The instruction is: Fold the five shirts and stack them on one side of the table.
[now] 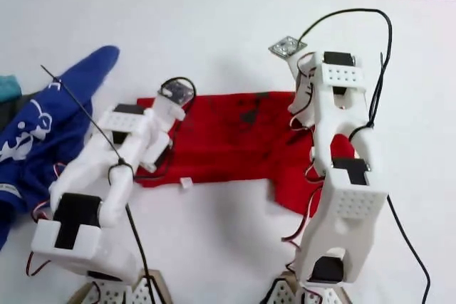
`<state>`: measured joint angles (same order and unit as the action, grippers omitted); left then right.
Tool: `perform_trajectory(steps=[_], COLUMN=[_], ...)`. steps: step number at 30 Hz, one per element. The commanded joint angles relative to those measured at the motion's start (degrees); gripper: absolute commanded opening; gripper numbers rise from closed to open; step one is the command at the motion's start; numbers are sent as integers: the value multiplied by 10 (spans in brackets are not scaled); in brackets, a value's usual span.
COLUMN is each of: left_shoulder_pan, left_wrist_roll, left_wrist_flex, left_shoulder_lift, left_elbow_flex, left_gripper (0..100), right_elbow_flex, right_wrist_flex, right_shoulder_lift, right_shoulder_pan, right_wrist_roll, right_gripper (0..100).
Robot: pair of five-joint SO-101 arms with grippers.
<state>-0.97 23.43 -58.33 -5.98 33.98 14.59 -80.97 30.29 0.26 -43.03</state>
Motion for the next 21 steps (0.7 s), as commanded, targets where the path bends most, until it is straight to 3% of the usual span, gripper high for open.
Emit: perform_trajectory(steps=[1, 9, 15, 21], left_shoulder_pan=[-4, -4, -4, -4], left_wrist_roll=[5, 5, 5, 5], left_wrist_flex=[20, 21, 21, 21], left_shoulder_lift=[-4, -4, -4, -4], left_elbow_flex=[-10, -11, -11, -10], left_gripper=[26, 26, 26, 26], right_elbow_flex=[26, 25, 20, 20], right_wrist_flex=[-25, -44, -50, -39], right_shoulder_lift=[-10, -95, -75, -30], right_shoulder_pan=[-6, 6, 6, 5], right_wrist_roll=[5, 5, 3, -1], right_gripper=[24, 28, 185, 191])
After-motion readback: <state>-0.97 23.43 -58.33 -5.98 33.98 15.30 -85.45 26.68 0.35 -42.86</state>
